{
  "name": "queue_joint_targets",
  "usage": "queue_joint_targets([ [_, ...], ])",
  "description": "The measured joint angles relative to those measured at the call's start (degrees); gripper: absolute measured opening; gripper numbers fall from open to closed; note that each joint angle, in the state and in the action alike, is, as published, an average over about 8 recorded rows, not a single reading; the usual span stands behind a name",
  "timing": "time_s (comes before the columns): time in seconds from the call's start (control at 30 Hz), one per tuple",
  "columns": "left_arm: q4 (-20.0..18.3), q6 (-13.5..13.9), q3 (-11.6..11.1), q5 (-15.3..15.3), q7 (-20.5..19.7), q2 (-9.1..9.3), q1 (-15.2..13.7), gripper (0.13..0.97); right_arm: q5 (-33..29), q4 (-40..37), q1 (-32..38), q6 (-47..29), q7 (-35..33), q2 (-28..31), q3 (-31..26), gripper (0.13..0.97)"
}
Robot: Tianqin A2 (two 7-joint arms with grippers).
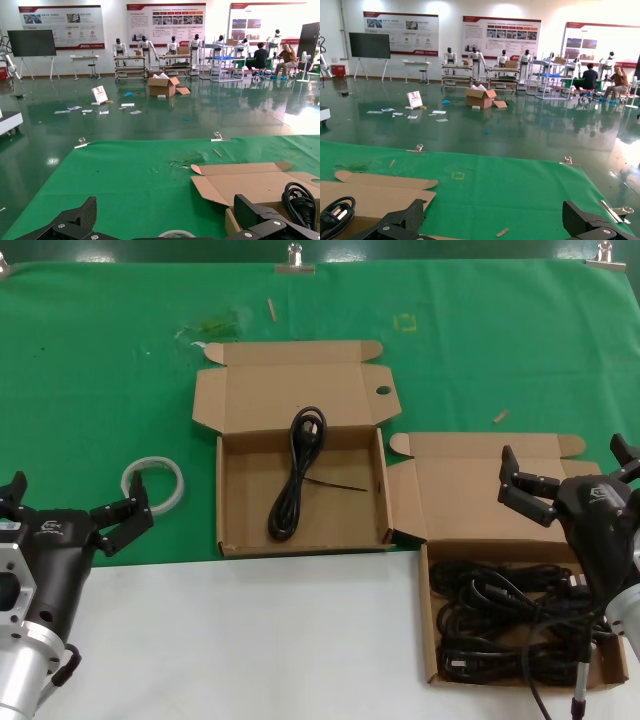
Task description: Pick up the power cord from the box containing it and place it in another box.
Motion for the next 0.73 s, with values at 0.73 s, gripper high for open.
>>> queue_joint_targets([
  [0.73, 0.00, 0.00, 0.00, 0.00, 0.00, 0.00, 0.00, 0.966, -0.01, 0.00, -0.01, 0.00, 0.01, 0.00, 0.00, 0.966],
])
